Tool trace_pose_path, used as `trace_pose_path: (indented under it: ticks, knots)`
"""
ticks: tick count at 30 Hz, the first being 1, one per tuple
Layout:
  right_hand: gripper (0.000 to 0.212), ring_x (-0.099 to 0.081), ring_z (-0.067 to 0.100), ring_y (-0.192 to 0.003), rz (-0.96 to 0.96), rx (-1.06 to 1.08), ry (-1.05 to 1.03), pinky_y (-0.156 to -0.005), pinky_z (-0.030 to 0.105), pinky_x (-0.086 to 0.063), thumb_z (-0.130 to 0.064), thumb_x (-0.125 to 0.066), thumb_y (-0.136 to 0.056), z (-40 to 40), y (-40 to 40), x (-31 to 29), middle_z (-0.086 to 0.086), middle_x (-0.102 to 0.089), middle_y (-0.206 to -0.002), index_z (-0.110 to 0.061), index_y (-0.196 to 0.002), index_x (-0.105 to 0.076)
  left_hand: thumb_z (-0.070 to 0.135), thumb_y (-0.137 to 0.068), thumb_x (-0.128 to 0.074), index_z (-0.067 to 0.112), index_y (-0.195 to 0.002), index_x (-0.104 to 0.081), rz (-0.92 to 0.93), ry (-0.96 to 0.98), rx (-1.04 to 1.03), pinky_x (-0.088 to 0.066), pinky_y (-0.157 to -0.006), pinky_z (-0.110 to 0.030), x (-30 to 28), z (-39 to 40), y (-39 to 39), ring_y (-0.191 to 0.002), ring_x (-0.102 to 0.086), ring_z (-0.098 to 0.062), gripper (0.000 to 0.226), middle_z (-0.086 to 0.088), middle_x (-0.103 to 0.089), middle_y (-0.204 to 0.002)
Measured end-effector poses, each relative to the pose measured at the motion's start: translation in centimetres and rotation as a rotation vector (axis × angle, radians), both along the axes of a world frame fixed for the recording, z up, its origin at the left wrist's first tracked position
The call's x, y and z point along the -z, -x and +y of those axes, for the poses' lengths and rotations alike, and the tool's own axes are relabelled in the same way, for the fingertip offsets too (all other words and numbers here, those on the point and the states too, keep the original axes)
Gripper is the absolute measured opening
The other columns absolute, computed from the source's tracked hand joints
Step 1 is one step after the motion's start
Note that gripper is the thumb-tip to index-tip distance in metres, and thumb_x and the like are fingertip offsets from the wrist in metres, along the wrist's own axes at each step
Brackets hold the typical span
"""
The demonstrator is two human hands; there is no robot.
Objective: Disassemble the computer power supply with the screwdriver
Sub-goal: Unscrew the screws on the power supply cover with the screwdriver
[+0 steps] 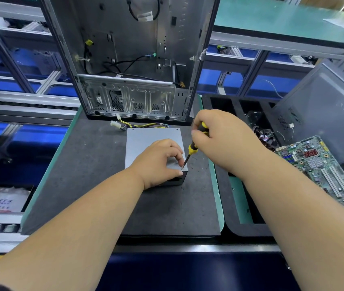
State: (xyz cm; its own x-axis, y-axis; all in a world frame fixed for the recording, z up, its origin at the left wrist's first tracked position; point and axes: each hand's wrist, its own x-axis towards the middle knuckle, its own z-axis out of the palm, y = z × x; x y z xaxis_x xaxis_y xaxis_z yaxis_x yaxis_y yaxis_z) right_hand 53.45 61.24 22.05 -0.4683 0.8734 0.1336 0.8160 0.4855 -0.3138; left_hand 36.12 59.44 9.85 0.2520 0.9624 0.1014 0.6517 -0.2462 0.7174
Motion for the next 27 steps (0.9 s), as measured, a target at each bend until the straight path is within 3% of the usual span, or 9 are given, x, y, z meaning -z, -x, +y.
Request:
trace_pose_path:
  ticks: [3, 6, 10, 14, 17, 20, 27]
  knots:
    - [0.036, -0.052, 0.018, -0.075, -0.057, 0.004, -0.045, -0.058, 0.032, -0.037, -0.053, -0.044, -0.098, -0.15, 0.24, -0.01, -0.005, -0.061, -0.078, -0.020, -0.091, -0.056, 0.025, -0.074, -0.082, 0.044, -0.075, -0.058, 0.011, -0.009, 0.002, -0.043, -0.099, -0.037, -0.01, -0.05, 0.03, -0.111, -0.048, -0.009, 0.030, 0.020, -0.055, -0.109]
    - [0.025, -0.048, 0.010, -0.066, -0.024, -0.018, 0.003, -0.053, 0.028, -0.033, -0.043, -0.048, -0.100, 0.07, 0.42, -0.10, -0.004, -0.064, -0.077, -0.020, -0.095, -0.055, 0.026, -0.074, -0.082, 0.043, -0.075, -0.058, 0.007, -0.003, -0.003, -0.044, -0.098, -0.037, -0.01, -0.08, 0.03, -0.111, -0.048, -0.009, 0.029, 0.020, -0.054, -0.109]
    - [0.010, -0.050, 0.009, -0.067, 0.043, -0.024, 0.056, -0.055, 0.028, -0.039, -0.031, -0.054, -0.098, 0.03, 0.38, -0.08, -0.004, -0.061, -0.084, -0.021, -0.101, -0.055, 0.026, -0.074, -0.082, 0.043, -0.074, -0.058, 0.006, 0.005, -0.002, -0.044, -0.098, -0.038, 0.00, -0.04, 0.03, -0.110, -0.048, -0.008, 0.029, 0.021, -0.054, -0.108]
    - [0.005, -0.049, 0.009, -0.070, 0.046, -0.028, 0.048, -0.056, 0.025, -0.033, -0.024, -0.053, -0.093, -0.10, 0.33, -0.20, -0.006, -0.057, -0.086, -0.024, -0.094, -0.058, 0.025, -0.074, -0.082, 0.043, -0.074, -0.059, -0.001, 0.003, 0.001, -0.044, -0.098, -0.038, 0.04, 0.01, 0.04, -0.110, -0.049, -0.008, 0.030, 0.020, -0.055, -0.109]
    - [0.014, -0.050, 0.012, -0.072, -0.027, -0.021, -0.005, -0.056, 0.029, -0.032, -0.038, -0.049, -0.097, -0.21, 0.21, -0.28, -0.007, -0.055, -0.080, -0.027, -0.092, -0.056, 0.024, -0.074, -0.082, 0.041, -0.076, -0.061, -0.015, 0.006, 0.000, -0.043, -0.099, -0.038, 0.08, 0.00, 0.06, -0.112, -0.048, -0.009, 0.027, 0.019, -0.055, -0.109]
    - [0.030, -0.045, 0.005, -0.062, -0.020, -0.010, 0.001, -0.051, 0.028, -0.028, -0.051, -0.044, -0.099, -0.20, 0.05, -0.44, -0.007, -0.054, -0.066, -0.025, -0.090, -0.057, 0.024, -0.074, -0.082, 0.040, -0.077, -0.062, -0.017, 0.006, 0.005, -0.043, -0.100, -0.038, 0.10, 0.01, 0.06, -0.112, -0.048, -0.009, 0.026, 0.020, -0.055, -0.109]
    - [0.009, -0.047, 0.004, -0.070, 0.042, -0.054, 0.060, -0.057, 0.022, -0.033, -0.025, -0.055, -0.095, -0.22, -0.15, -0.34, -0.011, -0.052, -0.079, -0.024, -0.104, -0.054, 0.024, -0.073, -0.083, 0.040, -0.075, -0.062, -0.024, 0.009, -0.006, -0.044, -0.099, -0.038, 0.13, 0.04, 0.03, -0.111, -0.049, -0.008, 0.027, 0.019, -0.055, -0.108]
